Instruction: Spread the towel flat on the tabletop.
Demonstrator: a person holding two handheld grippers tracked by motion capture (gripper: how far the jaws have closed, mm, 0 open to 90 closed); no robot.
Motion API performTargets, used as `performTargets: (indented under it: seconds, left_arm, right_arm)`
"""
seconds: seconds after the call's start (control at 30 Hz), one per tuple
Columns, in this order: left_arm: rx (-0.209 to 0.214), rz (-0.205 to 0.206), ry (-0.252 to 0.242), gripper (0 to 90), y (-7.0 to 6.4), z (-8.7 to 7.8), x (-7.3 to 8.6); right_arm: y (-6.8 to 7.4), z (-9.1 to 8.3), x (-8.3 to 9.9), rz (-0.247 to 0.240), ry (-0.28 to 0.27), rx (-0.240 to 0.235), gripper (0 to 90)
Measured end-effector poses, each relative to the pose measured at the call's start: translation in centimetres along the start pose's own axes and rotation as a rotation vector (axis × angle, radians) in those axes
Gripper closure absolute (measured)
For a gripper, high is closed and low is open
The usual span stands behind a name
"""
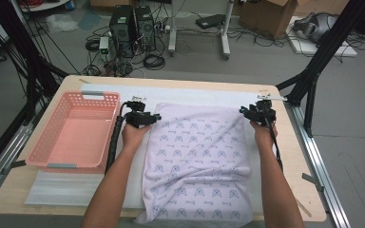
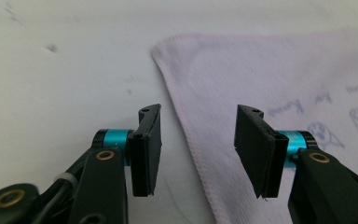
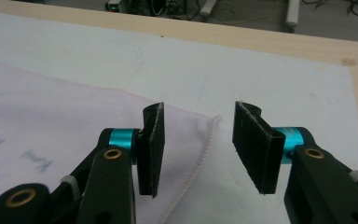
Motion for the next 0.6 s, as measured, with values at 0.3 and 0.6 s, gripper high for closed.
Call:
performTargets:
  seconds: [0.3,0.6]
  left_arm:
    - [-0.163,0.075,0.016,87.4,-1.0,0.6,-0.1]
    - [-0.079,-0.012,-0.037,57.9,-0.1,-0.3,-0.3]
  right_arm:
    - [0.8,-2.6,1.1,-0.056,0.018,-0.054,55.1]
    - [2.2,-3.8,5.3,-0.120,0.139,-0.146,51.1]
Point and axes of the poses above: each handheld gripper's, and its own axes: z roughly forward along the jaws, x roughly out of its underside, y roughly to its left, the point moved 3 cm from there along z, roughly forward along the jaws, and after that the axes turned 10 degrees about y, right-handed, at the moved point
